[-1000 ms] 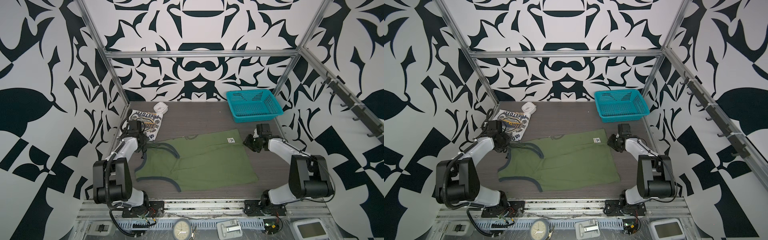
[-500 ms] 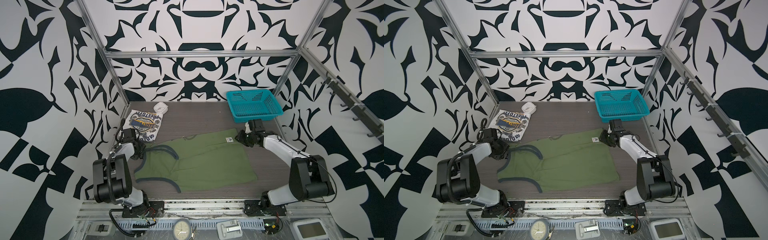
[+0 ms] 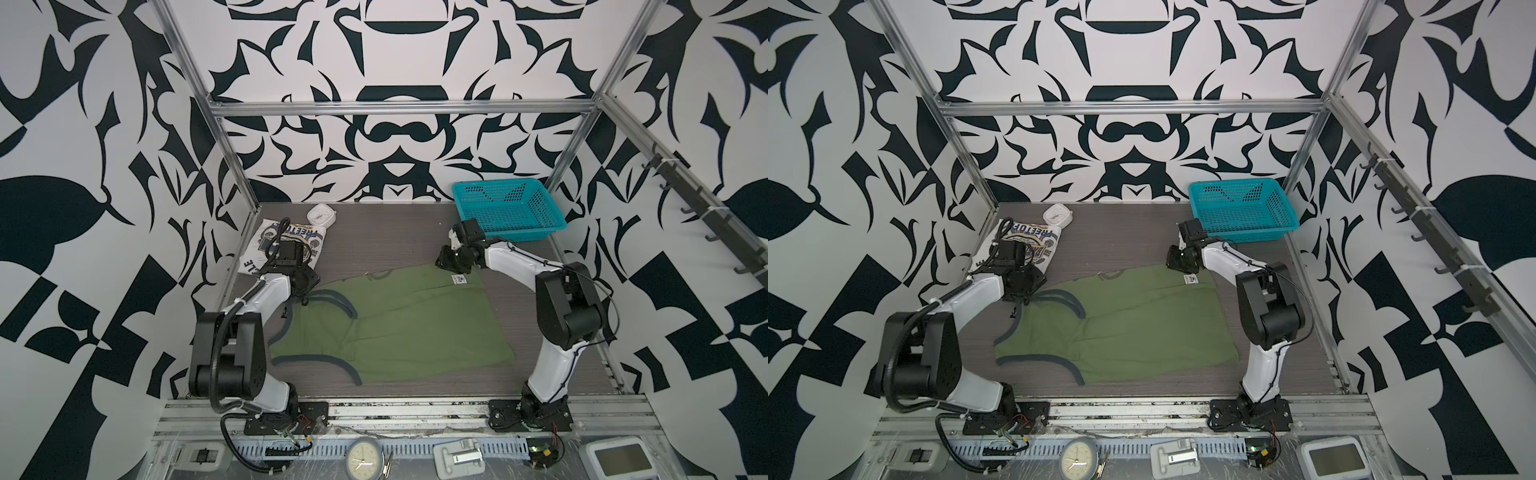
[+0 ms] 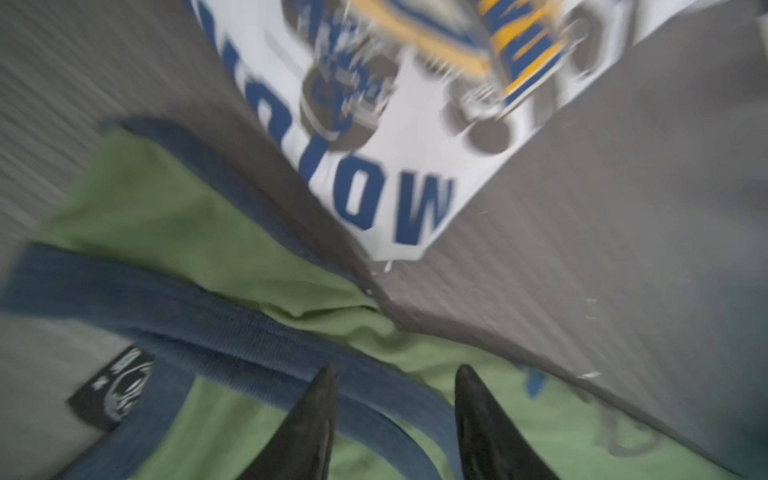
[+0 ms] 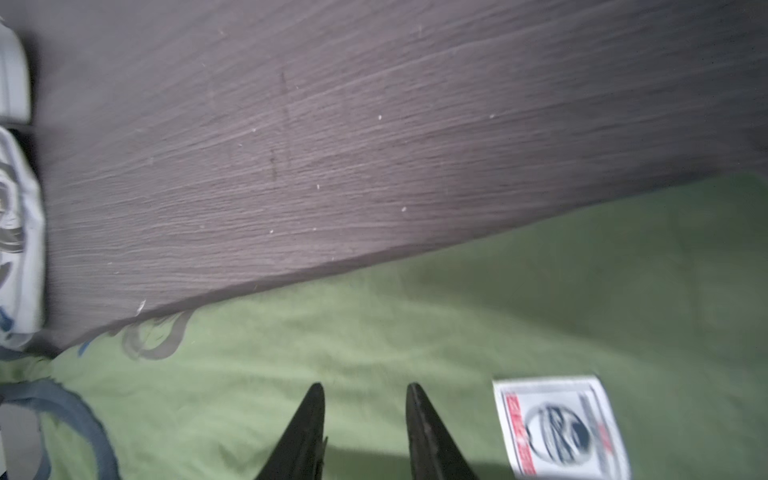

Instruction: Fold and stack the tank tops

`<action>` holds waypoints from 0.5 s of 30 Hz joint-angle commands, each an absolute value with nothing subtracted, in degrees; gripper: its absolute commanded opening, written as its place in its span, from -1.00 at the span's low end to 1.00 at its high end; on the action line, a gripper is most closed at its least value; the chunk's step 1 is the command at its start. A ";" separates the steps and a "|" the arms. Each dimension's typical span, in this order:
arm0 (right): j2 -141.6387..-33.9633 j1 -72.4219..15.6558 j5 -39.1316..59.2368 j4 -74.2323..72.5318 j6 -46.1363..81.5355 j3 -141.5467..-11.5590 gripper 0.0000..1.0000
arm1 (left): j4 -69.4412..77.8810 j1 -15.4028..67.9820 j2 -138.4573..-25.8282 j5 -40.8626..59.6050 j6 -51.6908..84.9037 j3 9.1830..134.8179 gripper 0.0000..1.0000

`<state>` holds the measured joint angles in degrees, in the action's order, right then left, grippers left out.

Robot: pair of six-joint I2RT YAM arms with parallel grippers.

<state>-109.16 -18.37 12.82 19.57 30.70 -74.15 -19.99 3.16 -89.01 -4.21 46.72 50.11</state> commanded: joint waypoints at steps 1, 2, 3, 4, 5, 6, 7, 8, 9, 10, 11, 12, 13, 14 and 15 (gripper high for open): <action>-110.70 -18.28 11.62 21.45 29.97 -76.86 -0.29 | -18.15 2.24 -91.57 -2.99 45.85 49.98 -0.12; -111.50 -18.20 11.09 21.74 29.95 -77.11 -0.28 | -17.56 1.77 -92.35 -3.03 45.64 49.92 -0.15; -112.37 -18.15 10.42 22.20 29.97 -77.44 -0.29 | -16.83 1.08 -92.95 -3.38 45.62 49.65 -0.17; -113.26 -17.95 9.64 22.85 29.93 -77.68 -0.28 | -16.18 0.19 -93.42 -3.52 45.59 49.36 -0.19; -113.85 -17.72 8.84 23.30 30.05 -77.70 -0.29 | -15.64 -0.75 -93.75 -3.50 45.70 49.01 -0.22; -114.37 -17.27 8.08 23.63 30.50 -77.53 -0.29 | -15.00 -1.92 -93.85 -3.40 45.90 48.49 -0.24; -114.65 -16.70 7.52 23.90 31.16 -76.99 -0.29 | -14.58 -2.99 -93.78 -3.43 46.26 47.86 -0.25; -114.66 -16.31 7.07 23.71 31.56 -76.33 -0.29 | -13.91 -3.91 -93.58 -3.37 46.60 47.18 -0.25; -114.50 -15.71 6.48 23.48 32.09 -75.38 -0.29 | -13.21 -4.95 -93.24 -3.18 46.88 46.42 -0.25; -114.20 -15.19 5.84 23.31 32.54 -74.65 -0.29 | -12.80 -5.72 -93.01 -3.03 47.23 45.80 -0.25; -114.09 -14.81 5.64 23.20 32.91 -73.90 -0.29 | -12.45 -6.16 -92.87 -2.76 47.37 45.47 -0.25; -113.96 -14.45 5.70 22.98 33.29 -73.27 -0.29 | -12.23 -6.37 -92.83 -2.12 47.37 45.36 -0.25; -113.76 -14.33 6.23 22.51 33.27 -72.73 -0.29 | -12.28 -6.41 -92.79 -1.54 47.22 45.56 -0.24; -113.44 -14.31 6.98 21.78 32.98 -72.29 -0.29 | -12.38 -6.37 -92.56 -1.07 47.13 45.75 -0.23; -112.95 -14.29 7.73 21.52 32.60 -72.12 -0.29 | -12.54 -6.37 -92.11 -0.78 46.98 45.92 -0.22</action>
